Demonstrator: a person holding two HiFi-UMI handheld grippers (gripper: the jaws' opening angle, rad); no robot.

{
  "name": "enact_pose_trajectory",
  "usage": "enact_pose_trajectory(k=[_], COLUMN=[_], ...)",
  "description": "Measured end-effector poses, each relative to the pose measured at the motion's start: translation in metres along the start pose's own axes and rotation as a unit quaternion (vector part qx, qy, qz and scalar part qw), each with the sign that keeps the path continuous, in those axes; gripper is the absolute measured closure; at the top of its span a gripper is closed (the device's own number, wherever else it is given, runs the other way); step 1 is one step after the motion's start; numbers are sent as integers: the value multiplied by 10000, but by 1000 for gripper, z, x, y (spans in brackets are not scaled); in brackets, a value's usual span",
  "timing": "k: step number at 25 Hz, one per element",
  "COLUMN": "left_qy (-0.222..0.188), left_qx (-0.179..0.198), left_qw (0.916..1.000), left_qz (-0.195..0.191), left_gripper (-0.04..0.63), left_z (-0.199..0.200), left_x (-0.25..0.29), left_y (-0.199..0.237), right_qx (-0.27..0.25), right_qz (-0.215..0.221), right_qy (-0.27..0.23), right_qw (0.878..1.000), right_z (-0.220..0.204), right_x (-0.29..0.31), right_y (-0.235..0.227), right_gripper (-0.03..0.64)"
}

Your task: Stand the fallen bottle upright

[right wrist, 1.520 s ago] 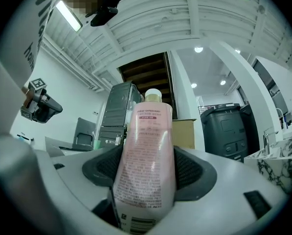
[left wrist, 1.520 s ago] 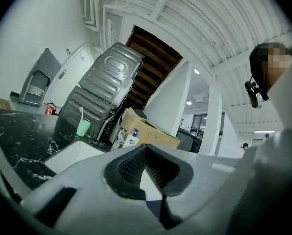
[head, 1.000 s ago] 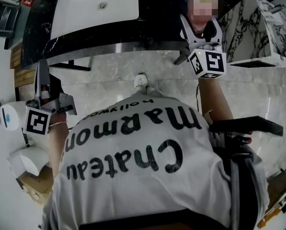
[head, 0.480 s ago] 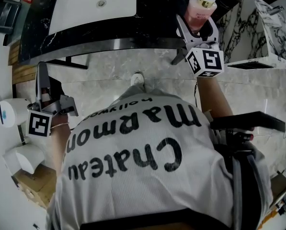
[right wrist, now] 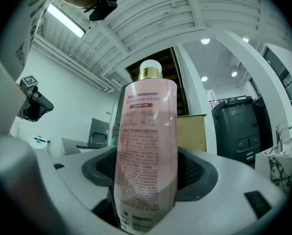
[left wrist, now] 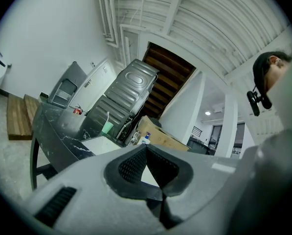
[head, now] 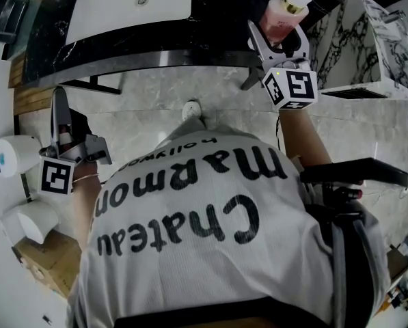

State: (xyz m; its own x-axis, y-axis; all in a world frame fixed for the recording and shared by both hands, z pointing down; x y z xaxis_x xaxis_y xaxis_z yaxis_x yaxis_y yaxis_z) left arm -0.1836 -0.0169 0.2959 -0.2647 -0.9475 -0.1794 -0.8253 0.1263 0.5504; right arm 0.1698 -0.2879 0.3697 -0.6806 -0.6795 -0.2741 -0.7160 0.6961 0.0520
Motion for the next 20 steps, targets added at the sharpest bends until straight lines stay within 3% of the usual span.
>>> enact_pose_trajectory(k=[20], left_qy=[-94], left_qx=[-85], left_qw=[9999], left_qz=[-40], left_gripper=[581], left_z=[-5], left_x=[1], left_y=[0], right_qx=[65], right_qz=[292], right_qy=[5], right_qw=[9996], right_z=[-5], right_x=[2], right_y=[1], right_gripper=[305])
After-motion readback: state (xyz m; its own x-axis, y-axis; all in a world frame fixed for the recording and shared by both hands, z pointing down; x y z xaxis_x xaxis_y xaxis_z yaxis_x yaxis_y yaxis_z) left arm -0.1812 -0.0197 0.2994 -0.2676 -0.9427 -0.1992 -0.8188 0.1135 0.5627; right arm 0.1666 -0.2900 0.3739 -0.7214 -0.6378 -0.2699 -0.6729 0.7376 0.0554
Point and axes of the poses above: the fingertips, and each gripper's own axes: x forward along the fingers, y to its left, z out of its top, the point moved 4 cm from there along -x, backward along the fingers, and after that the axes turned 8 degrees about -y, right-handed, at the moved point
